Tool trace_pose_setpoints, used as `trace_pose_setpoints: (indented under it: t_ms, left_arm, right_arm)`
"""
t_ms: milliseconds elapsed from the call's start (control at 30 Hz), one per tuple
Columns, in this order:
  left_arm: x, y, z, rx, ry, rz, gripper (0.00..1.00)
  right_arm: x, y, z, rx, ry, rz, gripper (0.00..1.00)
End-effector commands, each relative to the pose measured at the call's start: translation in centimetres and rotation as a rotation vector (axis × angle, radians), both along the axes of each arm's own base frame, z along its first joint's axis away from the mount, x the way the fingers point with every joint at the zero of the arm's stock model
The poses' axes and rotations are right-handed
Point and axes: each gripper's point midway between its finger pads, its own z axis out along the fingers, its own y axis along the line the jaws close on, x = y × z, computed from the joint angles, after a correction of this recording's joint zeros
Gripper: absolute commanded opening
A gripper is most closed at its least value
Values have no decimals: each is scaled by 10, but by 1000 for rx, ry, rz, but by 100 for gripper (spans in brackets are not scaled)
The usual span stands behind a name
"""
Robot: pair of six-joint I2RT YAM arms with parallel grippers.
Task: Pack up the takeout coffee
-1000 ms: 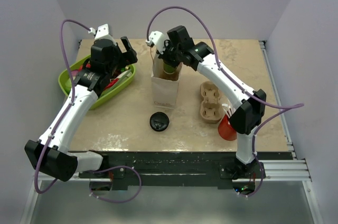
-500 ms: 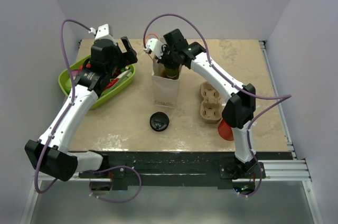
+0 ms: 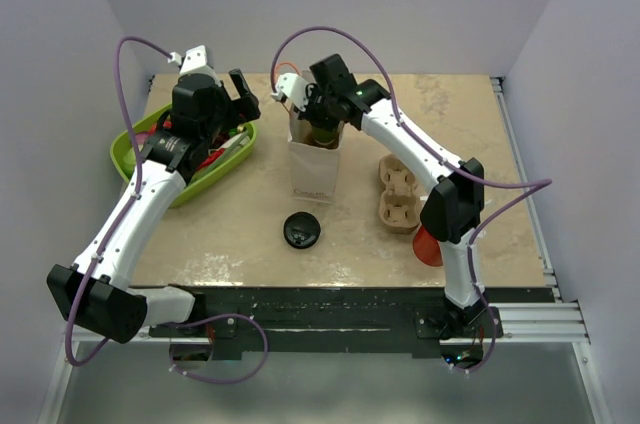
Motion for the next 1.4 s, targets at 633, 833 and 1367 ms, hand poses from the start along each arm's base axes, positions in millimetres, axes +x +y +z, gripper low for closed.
trace_pose_setpoints:
  t_ms: [633,833,1367]
  left_arm:
    - [5,4,2,20,-23,10,100]
    - [6,3,0,21,-17,6,100]
    - [4,3,2,18,-21,2,100]
  right_arm:
    - [3,-1,-20,-3,35,42,0]
    - [6,-3,-29,-14,46,41,0]
    - [10,-3,-23,10,30,7,16]
